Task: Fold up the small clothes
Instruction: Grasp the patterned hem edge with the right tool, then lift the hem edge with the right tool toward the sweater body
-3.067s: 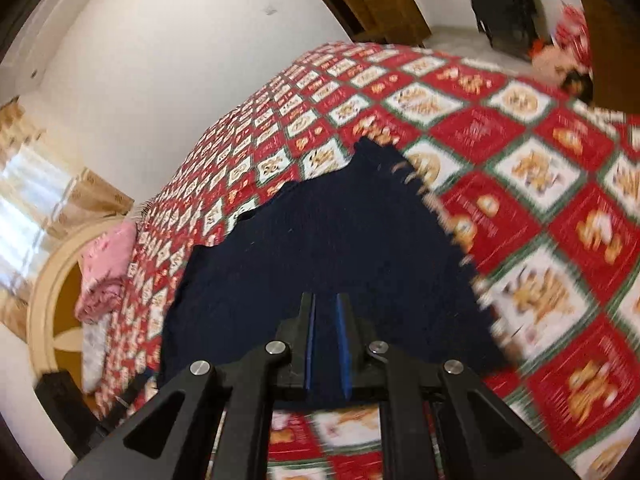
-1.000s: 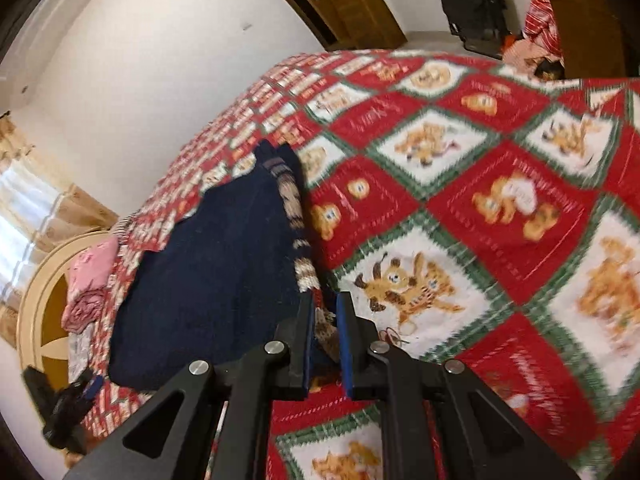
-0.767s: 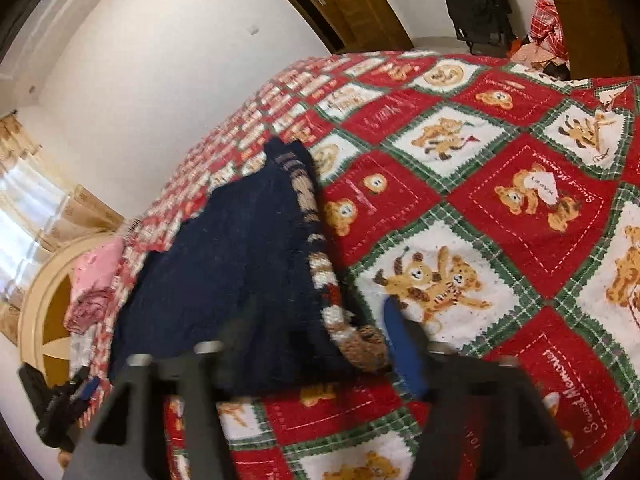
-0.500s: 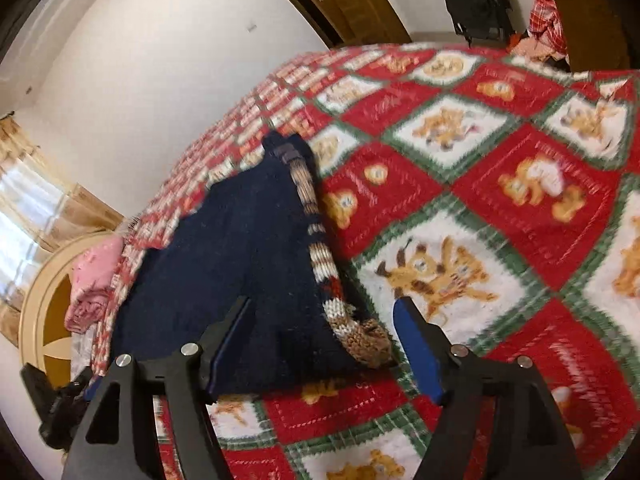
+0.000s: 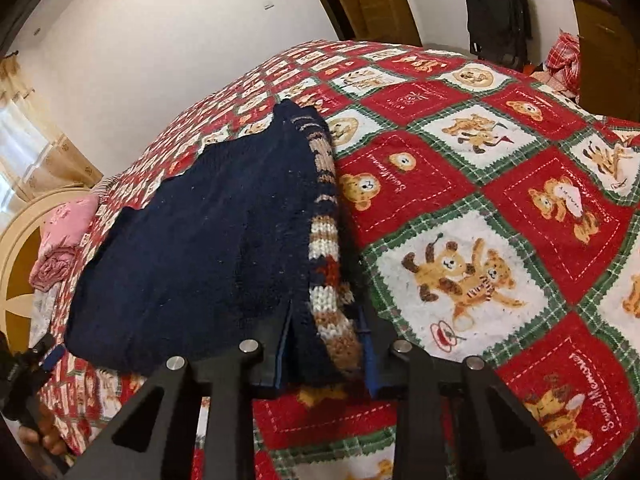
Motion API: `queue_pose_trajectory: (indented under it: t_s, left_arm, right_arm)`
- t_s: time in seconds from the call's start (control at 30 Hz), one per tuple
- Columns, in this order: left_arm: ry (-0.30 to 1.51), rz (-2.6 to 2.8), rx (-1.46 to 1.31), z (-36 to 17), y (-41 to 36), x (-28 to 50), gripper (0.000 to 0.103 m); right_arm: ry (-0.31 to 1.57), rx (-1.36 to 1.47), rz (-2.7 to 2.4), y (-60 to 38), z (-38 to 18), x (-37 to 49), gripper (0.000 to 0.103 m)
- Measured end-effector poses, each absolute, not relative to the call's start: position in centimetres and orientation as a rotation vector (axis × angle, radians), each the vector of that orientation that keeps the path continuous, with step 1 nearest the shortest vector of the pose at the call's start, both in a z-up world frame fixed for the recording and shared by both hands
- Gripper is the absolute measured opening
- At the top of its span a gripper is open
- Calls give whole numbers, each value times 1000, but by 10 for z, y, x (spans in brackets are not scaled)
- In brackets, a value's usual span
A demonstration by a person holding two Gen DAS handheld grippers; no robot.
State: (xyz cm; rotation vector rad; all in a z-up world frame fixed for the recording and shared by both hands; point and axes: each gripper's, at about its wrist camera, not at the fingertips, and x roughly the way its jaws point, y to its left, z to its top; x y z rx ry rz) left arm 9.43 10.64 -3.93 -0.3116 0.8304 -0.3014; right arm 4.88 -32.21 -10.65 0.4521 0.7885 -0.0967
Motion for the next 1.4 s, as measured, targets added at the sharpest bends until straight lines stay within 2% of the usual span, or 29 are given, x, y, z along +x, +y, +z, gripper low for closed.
queue_pose_trajectory:
  t_s: [0.1,0.2,0.27,0.33,0.5,0.6,0.63,0.67,0.7,0.73,0.93,1.1,1.3,1.4]
  left_arm:
    - [846,-256,-254,-41,102,96,78]
    - [859,-219,-210,-42,99,97,78]
    - [860,-210,-191,-42,98,96,78]
    - [860,-199,-168,-42,96,96,78]
    - [858,-167,-112,-41,92,97,78]
    - [868,-167,-113,-43,92,99,78]
    - [870,-166,-112,-44,91,99,78]
    - [870,-164,-109,-44,91,100,78]
    - [869,-164,-107,-44,90,100,78]
    - [870,-163,-104,-44,90,100,78]
    - [875,-174,-111,-45,91,99,78]
    - [848,-209,-164,-33,93,103,78]
    - [760,-360,-38,-11,38,99,78]
    - [734,-432,18,-12,6,96,78]
  right_arm:
    - [754,377,-101,-312,-94,47,30]
    - [726,419,-86,-313,-91,49,30]
    - [743,479,-87,-322,-98,55,38]
    - [762,569,-63,-331,-109,61,55]
    - [717,643,-20,-330,-115,63,66]
    - [746,546,-31,-317,-112,69,66]
    - [764,499,-31,-311,-110,70,64]
    - [782,456,-39,-307,-108,71,57]
    - [796,441,-35,-306,-108,70,33]
    - [802,460,-13,-308,-109,71,28]
    - [830,536,13,-318,-106,75,24]
    - [775,585,81,-319,-75,73,22]
    - [742,698,168,-312,-70,68,21]
    - [735,651,173,-302,-59,68,21]
